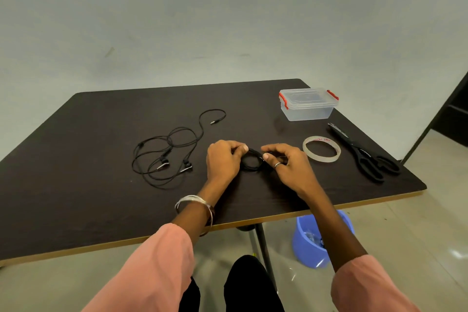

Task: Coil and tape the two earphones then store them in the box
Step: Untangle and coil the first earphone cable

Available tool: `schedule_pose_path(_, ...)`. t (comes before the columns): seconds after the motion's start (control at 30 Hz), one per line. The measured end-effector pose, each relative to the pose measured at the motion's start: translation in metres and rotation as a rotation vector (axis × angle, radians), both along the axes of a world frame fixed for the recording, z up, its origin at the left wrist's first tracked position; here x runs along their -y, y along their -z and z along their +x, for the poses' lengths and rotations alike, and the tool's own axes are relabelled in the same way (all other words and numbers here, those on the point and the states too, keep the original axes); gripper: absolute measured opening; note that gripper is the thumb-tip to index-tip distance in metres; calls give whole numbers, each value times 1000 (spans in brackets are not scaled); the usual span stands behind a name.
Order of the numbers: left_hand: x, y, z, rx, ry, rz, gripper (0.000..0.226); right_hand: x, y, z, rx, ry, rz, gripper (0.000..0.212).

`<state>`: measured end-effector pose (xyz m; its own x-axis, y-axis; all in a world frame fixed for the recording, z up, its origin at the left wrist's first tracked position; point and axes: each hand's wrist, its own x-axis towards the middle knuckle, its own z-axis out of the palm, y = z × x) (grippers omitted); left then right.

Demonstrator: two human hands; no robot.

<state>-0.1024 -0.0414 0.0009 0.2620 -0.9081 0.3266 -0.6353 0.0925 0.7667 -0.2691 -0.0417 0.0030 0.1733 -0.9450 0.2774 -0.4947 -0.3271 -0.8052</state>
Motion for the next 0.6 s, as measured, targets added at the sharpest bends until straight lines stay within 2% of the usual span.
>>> schedule_pose_path(0.3,-6,-2,2,-84,1,4,22,-2,0,2,9,-24,2,26)
schedule_pose_path(0.47,-6,0,2,-32,27,0,24,-3,-2,5,-138,-19,-65,30)
schedule_pose_path(0.6,-5,2,3,23,18,36,24,-3,-2,3,-142,23,-92,25)
